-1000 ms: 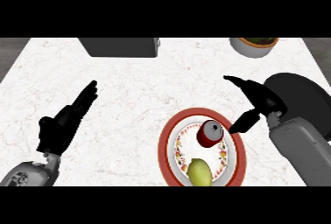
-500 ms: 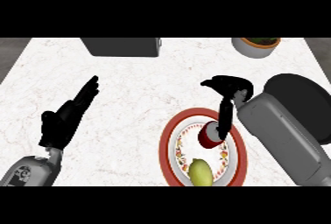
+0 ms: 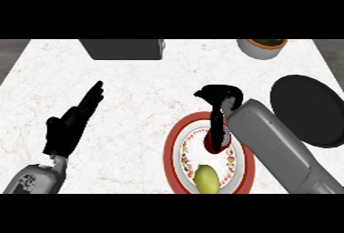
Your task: Pick the can from the plate and place it in the pan
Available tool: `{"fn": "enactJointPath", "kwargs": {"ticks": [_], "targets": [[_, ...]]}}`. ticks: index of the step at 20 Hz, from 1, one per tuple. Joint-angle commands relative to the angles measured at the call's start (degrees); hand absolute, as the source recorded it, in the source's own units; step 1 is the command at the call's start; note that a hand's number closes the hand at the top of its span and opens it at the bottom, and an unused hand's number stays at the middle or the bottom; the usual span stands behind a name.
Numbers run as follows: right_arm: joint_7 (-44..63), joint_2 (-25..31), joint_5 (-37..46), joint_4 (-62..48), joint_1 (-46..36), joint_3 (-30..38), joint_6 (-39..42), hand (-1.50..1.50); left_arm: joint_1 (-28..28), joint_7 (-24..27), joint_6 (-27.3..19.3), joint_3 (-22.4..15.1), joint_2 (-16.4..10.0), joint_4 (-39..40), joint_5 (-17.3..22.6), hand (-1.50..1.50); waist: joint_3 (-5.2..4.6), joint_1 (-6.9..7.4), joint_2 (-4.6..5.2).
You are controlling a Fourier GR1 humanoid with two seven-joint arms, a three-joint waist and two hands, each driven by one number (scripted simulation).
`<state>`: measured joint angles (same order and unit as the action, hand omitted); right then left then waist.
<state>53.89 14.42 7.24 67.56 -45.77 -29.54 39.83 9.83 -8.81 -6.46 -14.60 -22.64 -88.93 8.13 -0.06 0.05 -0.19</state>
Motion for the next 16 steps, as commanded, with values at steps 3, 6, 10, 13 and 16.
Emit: {"fn": "enactJointPath", "kwargs": {"ticks": [3, 6, 10, 13, 16], "targets": [[10.05, -0.26, 1.11, 1.30, 0.00, -1.80, 4.80, -1.50, -2.32, -1.15, 1.79, 1.56, -1.55, -3.84, 0.40, 0.00, 0.02, 0.33, -0.14], [10.62, 1.62, 0.71, 4.60, 3.65, -1.98, 6.36, -1.50, -0.39, -2.47, 1.15, 1.57, 0.01, -2.58, -0.65, 0.00, 0.03, -0.46, -0.15], [11.24, 1.05, 2.44, 7.75, 6.01, -3.39, 5.72, -1.50, -2.22, -2.05, 2.61, 2.40, -0.34, -3.79, -0.58, 0.00, 0.02, -0.40, -0.16], [8.32, 0.04, 6.35, 5.75, 8.41, -4.19, 2.16, -1.50, -1.01, -1.62, 2.89, 2.95, 0.96, -2.21, -1.24, 0.00, 0.04, -0.21, 0.07], [5.85, -0.28, 8.56, 4.38, 7.67, -1.13, 3.56, -1.50, 0.84, -1.73, 4.70, 4.65, 1.65, -0.32, -1.46, 0.00, 0.04, -0.09, 0.16]]}}
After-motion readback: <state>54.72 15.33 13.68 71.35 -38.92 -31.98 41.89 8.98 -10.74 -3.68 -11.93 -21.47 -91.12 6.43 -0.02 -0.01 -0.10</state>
